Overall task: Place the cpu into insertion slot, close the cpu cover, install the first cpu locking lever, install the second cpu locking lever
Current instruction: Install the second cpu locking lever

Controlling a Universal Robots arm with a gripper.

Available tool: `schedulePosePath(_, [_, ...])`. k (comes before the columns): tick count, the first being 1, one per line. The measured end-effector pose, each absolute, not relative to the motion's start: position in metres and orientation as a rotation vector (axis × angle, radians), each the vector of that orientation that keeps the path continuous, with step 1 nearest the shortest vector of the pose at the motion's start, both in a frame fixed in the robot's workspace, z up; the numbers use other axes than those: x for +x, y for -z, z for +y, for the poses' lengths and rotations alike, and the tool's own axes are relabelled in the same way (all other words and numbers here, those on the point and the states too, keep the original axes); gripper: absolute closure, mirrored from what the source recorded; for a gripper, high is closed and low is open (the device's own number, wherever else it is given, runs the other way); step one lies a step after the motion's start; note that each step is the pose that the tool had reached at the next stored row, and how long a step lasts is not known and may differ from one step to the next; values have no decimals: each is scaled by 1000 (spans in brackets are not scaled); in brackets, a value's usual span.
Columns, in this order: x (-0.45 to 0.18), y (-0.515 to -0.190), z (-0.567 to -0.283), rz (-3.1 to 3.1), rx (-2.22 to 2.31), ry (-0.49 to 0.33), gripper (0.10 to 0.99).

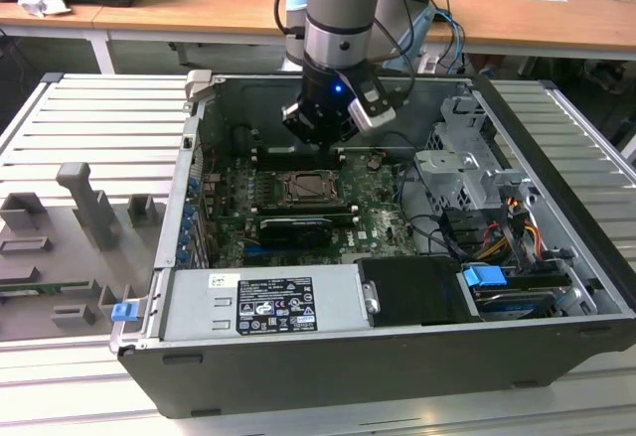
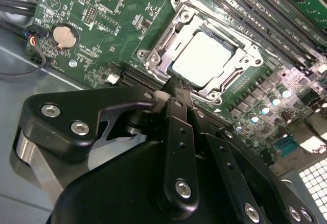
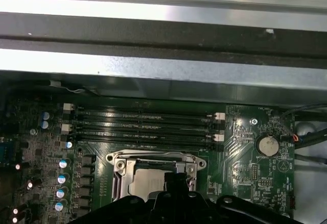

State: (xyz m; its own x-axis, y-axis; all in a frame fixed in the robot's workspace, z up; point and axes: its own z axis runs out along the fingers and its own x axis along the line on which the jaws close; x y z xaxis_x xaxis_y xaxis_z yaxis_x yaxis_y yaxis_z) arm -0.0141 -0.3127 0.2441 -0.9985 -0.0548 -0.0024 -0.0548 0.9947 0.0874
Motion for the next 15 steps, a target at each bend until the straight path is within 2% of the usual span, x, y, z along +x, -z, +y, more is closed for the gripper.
schedulePosePath(15, [-14, -251, -320, 3138, -86, -136, 980])
